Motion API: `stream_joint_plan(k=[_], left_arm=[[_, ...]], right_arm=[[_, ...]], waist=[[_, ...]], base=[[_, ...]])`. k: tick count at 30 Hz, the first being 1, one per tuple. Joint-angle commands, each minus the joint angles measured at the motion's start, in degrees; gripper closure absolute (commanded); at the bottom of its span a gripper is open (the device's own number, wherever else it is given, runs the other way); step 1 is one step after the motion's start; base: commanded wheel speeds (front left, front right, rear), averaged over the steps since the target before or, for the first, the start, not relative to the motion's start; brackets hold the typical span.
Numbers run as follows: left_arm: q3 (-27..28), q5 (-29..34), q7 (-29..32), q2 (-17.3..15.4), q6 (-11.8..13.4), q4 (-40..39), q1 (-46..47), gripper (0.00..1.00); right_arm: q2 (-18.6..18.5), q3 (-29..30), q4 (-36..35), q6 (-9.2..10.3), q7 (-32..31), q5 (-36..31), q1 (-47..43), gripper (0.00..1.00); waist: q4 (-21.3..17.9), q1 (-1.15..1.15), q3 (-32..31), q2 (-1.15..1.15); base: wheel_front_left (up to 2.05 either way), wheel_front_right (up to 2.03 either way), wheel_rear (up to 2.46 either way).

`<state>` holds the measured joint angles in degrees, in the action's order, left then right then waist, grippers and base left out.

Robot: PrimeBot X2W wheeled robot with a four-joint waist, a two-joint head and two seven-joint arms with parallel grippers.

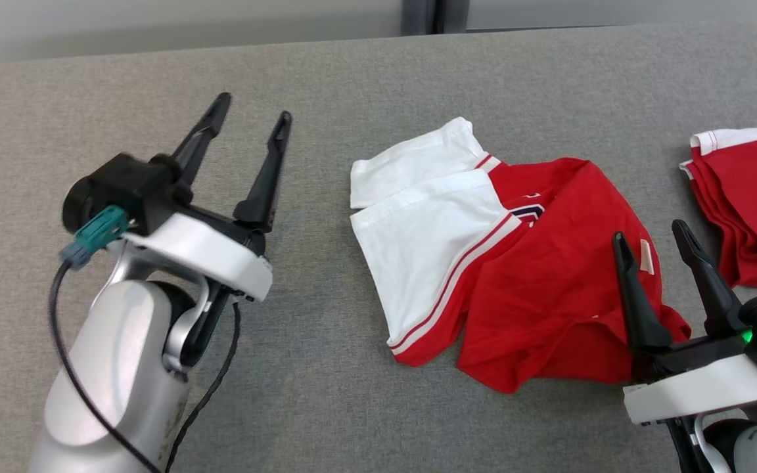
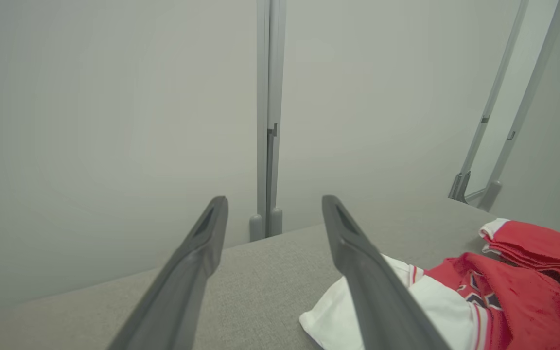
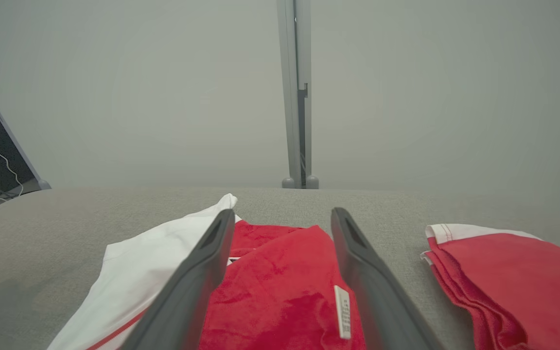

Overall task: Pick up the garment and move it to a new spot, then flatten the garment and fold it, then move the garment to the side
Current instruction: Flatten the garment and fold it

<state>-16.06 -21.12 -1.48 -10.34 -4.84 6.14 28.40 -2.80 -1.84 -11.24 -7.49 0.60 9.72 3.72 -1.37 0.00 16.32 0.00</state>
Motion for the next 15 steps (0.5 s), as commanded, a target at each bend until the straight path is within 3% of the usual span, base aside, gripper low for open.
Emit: stream_joint_plan(k=[1,6,15], left_arm=[[-0.59,-0.49,0.83,0.07,-0.40,1.58,1.32,0.00],[-4.13,-3.29,5.68,2.01,-1.86,13.13,7.89,0.00],[-10.07,-7.42,8.58,3.99,-2.66,32.88,14.93,0.00]], right_arm=[[-0.24,0.12,0.18,-0.02,0.51,0.32,0.64,0.00],[-0.24,-1.00,1.40,-0.02,1.34,1.23,1.67,0.00],[-0.22,-2.13,3.71,-0.02,2.82,2.06,2.66,0.00]], waist=[[-1.14,0.00,1.06,0.00],[-3.61,0.00,2.70,0.00],[-6.72,0.00,4.01,0.00]], base=[[0.00,0.00,0.00],[0.00,0.00,0.00],[0.00,0.00,0.00]])
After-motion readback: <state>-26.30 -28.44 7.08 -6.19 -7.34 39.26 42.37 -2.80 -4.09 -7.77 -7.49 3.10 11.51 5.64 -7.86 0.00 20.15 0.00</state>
